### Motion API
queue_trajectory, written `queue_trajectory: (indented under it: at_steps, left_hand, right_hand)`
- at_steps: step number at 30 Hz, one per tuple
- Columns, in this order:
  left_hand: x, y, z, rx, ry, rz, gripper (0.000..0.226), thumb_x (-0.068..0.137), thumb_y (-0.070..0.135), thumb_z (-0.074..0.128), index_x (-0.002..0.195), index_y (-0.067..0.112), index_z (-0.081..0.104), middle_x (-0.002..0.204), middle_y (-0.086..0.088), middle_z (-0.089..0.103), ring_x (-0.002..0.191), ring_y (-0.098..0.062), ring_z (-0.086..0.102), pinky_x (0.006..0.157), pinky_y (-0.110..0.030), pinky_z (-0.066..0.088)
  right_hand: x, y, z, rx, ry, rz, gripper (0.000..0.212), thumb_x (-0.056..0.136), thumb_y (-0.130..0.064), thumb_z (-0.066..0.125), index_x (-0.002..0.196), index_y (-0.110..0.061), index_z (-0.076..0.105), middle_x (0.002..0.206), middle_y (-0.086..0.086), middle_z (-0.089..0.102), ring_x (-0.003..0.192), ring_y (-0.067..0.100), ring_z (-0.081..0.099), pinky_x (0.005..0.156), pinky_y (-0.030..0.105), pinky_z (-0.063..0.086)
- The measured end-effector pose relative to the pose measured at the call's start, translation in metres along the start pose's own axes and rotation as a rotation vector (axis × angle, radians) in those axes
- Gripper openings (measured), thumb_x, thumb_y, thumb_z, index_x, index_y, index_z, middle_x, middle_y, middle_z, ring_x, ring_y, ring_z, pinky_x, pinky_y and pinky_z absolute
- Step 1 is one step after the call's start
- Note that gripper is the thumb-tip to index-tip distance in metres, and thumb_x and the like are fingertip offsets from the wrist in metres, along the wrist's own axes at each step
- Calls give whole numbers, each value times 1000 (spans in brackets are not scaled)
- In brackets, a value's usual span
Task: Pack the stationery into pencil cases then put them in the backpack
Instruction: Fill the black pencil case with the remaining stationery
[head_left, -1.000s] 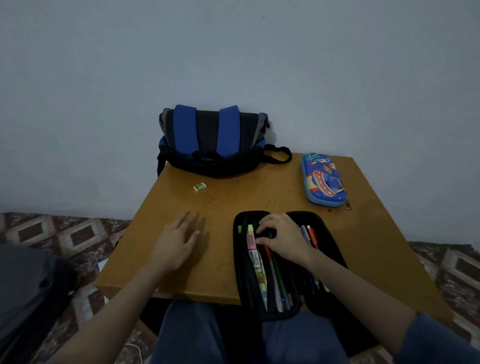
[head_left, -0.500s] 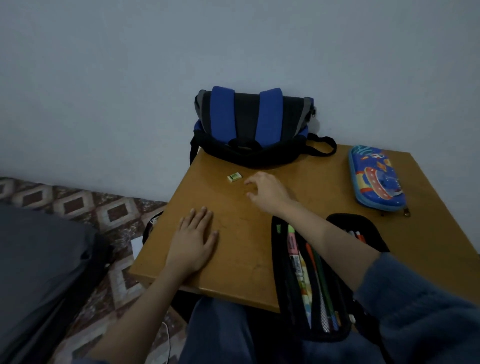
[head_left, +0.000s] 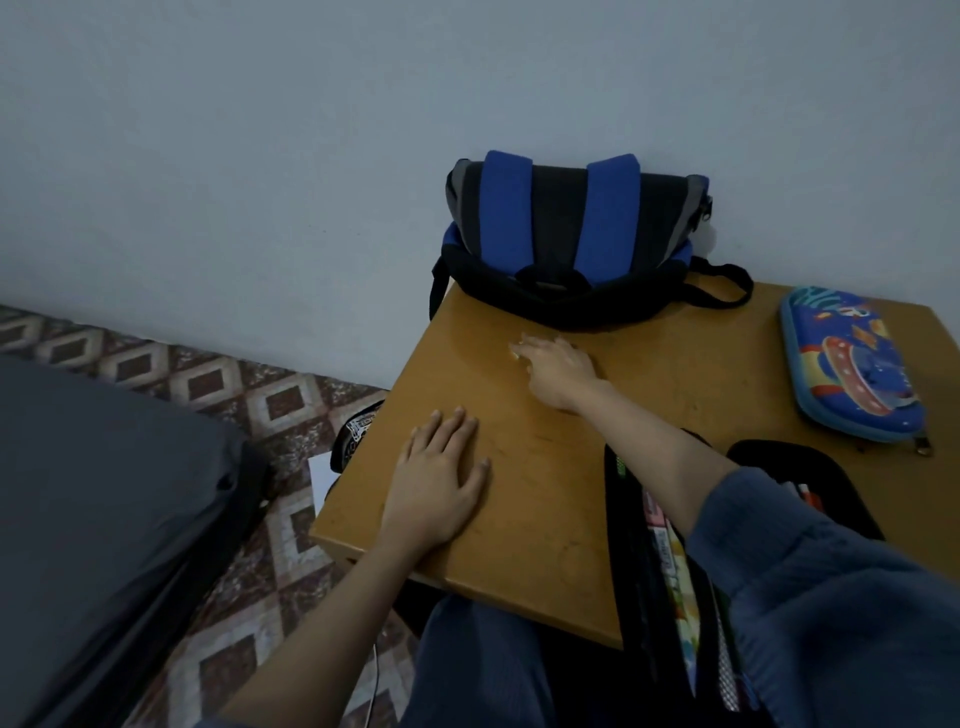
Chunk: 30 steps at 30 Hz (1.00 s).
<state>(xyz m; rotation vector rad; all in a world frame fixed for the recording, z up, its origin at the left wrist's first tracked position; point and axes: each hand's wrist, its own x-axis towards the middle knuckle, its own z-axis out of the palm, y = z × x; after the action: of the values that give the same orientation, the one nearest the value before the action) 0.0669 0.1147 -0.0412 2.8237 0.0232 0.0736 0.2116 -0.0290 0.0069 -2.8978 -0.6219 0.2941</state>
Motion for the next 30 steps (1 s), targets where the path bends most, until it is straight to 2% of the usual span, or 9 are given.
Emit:
queue_trajectory:
  at_steps: [2, 4, 10, 14, 17, 20, 26, 28, 30]
  left_hand:
    - [0, 0, 0, 0, 4, -2, 69, 85, 57, 16, 147, 28, 20, 156, 11, 13, 145, -10, 2, 116, -30, 0]
    - [0, 0, 0, 0, 1, -2, 69, 85, 57, 16, 147, 28, 21, 156, 11, 14, 145, -11, 3, 116, -31, 1]
    - [-1, 1, -1, 0, 5, -1, 68, 85, 57, 18, 146, 28, 24, 156, 10, 16, 145, -12, 6, 117, -32, 4]
    - [-2, 0, -1, 9, 4, -3, 60, 93, 54, 29, 145, 25, 29, 156, 5, 18, 144, -16, 12, 117, -35, 9]
    - [-5, 5, -5, 101, 80, 7, 58, 92, 52, 26, 135, 20, 46, 149, -3, 34, 134, -23, 35, 114, -39, 17]
    - [-7, 11, -8, 155, 141, 60, 63, 87, 49, 19, 122, 17, 60, 128, -4, 58, 120, -22, 51, 114, -42, 16]
    - [-5, 26, -18, 184, 7, -32, 50, 97, 46, 26, 123, 18, 59, 134, -4, 54, 124, -21, 48, 116, -45, 5]
    - [-6, 44, -29, 211, -33, -79, 49, 97, 46, 28, 113, 16, 63, 121, -7, 61, 116, -22, 52, 116, -46, 10]
    - [-13, 67, -35, 151, 8, -61, 46, 96, 45, 32, 105, 14, 64, 109, -7, 63, 111, -24, 52, 110, -43, 24]
  right_hand:
    - [-3, 1, 1, 14, 120, -21, 47, 91, -2, 42, 133, -21, 49, 141, 5, 44, 126, 28, 40, 101, 37, 38]
    - [-9, 3, 0, 20, 177, -27, 39, 87, 1, 47, 121, -15, 58, 126, 8, 53, 115, 27, 49, 89, 34, 42]
    - [-34, 1, -9, 137, 18, -39, 42, 83, 3, 51, 122, -12, 47, 123, 13, 46, 110, 30, 47, 87, 35, 42]
    - [-56, 0, -12, 336, 80, -20, 20, 84, 0, 53, 99, -11, 59, 97, 7, 50, 91, 23, 48, 69, 27, 39]
    - [-82, 2, -21, 521, 142, 9, 13, 83, -2, 59, 89, -13, 62, 75, -2, 50, 74, 17, 50, 62, 27, 43]
    - [-114, 9, -31, 542, 163, 8, 7, 84, -7, 63, 87, -13, 63, 75, 4, 58, 72, 18, 55, 59, 20, 42]
    - [-172, 35, -35, 595, 179, 51, 8, 88, -10, 62, 84, -18, 61, 74, 3, 55, 58, 10, 48, 53, 14, 40]
    - [-186, 43, -31, 597, 159, 84, 8, 89, -10, 60, 85, -17, 61, 74, 1, 55, 60, 12, 50, 57, 21, 44]
    - [-197, 49, -27, 587, 139, 103, 5, 91, -12, 58, 88, -15, 62, 77, -2, 55, 63, 8, 50, 58, 15, 43]
